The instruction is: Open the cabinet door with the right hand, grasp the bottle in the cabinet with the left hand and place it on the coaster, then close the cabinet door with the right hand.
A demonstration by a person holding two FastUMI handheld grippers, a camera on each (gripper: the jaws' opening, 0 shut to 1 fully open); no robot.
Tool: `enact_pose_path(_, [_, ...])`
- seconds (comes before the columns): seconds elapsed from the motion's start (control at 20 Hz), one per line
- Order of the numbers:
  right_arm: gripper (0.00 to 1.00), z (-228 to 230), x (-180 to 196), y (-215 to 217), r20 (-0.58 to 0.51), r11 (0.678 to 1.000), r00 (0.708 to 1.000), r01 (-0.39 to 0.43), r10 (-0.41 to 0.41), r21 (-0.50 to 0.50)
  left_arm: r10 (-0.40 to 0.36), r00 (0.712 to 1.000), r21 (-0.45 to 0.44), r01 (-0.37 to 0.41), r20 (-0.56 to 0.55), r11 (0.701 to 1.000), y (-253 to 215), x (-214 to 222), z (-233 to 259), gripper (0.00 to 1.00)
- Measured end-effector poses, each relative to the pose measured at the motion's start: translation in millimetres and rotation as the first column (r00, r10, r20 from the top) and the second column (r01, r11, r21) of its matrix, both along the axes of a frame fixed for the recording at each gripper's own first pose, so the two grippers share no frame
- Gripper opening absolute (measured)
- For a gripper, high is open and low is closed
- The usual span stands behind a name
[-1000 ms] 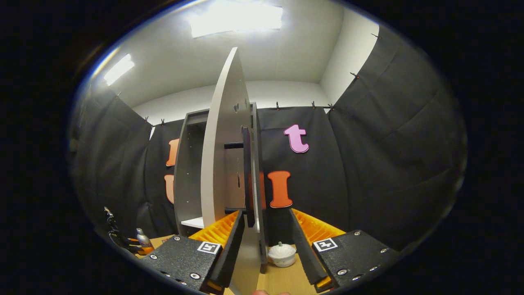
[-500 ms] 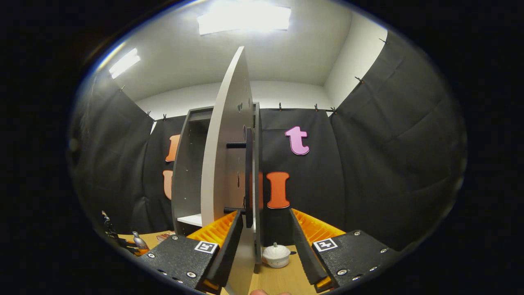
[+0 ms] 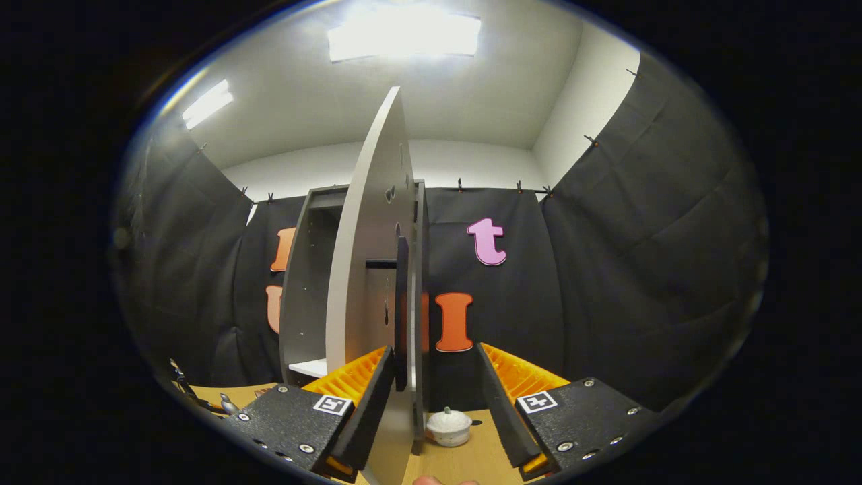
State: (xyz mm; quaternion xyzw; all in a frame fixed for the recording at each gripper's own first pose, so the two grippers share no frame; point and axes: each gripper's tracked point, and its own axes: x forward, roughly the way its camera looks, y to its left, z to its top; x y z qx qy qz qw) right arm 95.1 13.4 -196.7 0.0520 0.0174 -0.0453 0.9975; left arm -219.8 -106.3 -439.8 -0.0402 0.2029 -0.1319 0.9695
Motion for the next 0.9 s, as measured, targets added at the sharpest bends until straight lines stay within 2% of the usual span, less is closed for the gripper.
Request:
enact_pose_path(0.4, [0.77,3.9,6.0,-2.7,0.010,0.999,1.000,-0.026,0.025,0.032,-0.027,1.000,0.069,0.028,-0.013,0.997,1.0,-9.5,10.0,0.88])
enact_pose_path(0.5, [0.77,4.3,8.0,-1.5,0.014,0.999,0.999,-0.037,0.036,0.036,-0.025,1.000,0.076,0.026,-0.015,0.997,2.0,-12.6,15.3,0.95])
enact_pose_path(0.75, [0.79,3.6,11.1,-4.7,0.011,0.994,0.998,-0.067,0.066,0.085,-0.007,1.000,0.092,0.005,0.022,0.996,9.0,-12.1,46.6,0.95])
enact_pose_path(0.9, [0.80,10.2,14.4,-5.5,-0.002,0.994,0.997,-0.080,0.080,0.072,-0.005,0.999,0.106,0.001,0.035,0.994,12.0,-6.3,65.9,0.95])
